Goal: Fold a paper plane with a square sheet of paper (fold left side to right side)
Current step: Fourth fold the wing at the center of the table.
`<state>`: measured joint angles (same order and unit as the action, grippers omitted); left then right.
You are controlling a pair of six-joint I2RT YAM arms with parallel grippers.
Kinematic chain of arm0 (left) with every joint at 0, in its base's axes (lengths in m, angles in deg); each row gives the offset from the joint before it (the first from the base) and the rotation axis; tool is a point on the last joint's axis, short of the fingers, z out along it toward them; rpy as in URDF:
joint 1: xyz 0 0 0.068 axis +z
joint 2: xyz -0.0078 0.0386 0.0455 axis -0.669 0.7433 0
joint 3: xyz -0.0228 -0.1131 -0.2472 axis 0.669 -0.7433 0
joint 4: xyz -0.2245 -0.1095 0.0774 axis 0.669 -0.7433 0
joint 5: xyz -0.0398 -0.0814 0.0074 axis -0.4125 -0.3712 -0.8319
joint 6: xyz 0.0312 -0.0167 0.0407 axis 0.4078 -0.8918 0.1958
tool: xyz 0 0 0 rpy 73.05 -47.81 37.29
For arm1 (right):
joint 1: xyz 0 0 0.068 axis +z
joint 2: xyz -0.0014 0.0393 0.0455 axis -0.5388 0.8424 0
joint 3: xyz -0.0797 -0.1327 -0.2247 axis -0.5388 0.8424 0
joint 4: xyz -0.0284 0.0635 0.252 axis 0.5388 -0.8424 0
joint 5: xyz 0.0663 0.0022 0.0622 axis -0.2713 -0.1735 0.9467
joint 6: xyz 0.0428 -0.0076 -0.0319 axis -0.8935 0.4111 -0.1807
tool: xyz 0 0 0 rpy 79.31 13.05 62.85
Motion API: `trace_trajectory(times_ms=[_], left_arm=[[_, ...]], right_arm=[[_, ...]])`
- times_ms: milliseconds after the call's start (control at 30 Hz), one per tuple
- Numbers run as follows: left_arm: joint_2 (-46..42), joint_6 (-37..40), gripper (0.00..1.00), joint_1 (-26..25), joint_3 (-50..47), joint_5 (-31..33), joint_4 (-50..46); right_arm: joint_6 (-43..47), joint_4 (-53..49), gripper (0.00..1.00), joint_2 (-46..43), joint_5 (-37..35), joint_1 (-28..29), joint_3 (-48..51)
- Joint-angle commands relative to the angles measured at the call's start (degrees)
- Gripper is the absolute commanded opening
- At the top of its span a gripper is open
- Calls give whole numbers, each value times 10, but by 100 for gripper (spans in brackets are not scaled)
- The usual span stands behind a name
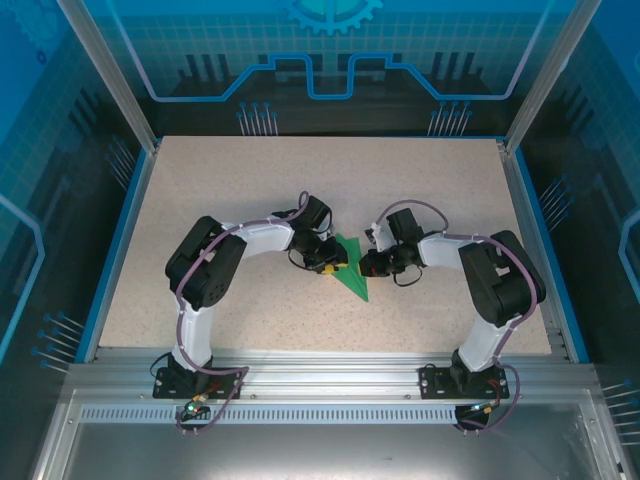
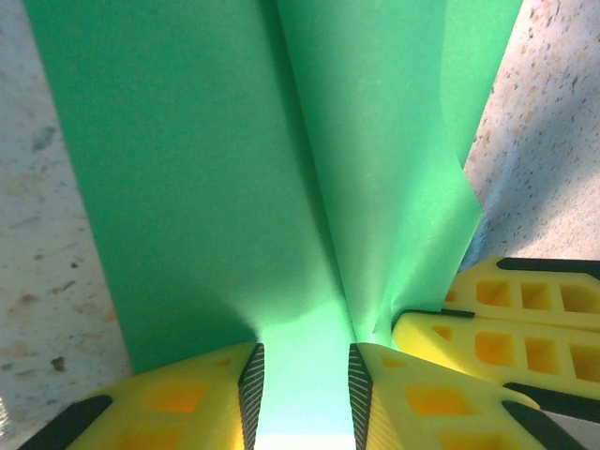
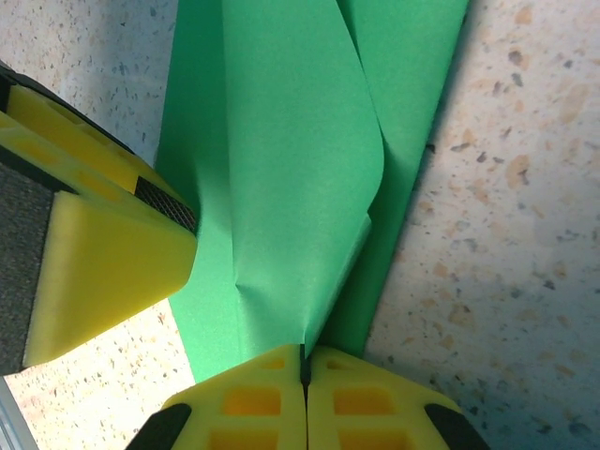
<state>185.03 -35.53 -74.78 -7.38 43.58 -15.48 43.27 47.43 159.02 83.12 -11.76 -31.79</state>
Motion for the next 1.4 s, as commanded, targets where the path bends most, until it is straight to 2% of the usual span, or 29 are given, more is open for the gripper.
trace_trajectory(times_ms=[0, 233, 600, 933, 1367], left_arm=[[16, 12, 34, -2, 3, 8, -22], [13, 13, 34, -2, 6, 5, -21], [-52, 28, 35, 4, 26, 0, -41], [26, 21, 31, 1, 99, -44, -31], [89, 43, 31, 4, 144, -7, -74]], right_arm=[[9, -21, 5, 12, -11, -12, -5], [14, -45, 5, 32, -15, -12, -20], [11, -70, 5, 49, -22, -12, -27], [11, -73, 5, 52, -23, -12, -27], [11, -78, 5, 53, -26, -12, -27]])
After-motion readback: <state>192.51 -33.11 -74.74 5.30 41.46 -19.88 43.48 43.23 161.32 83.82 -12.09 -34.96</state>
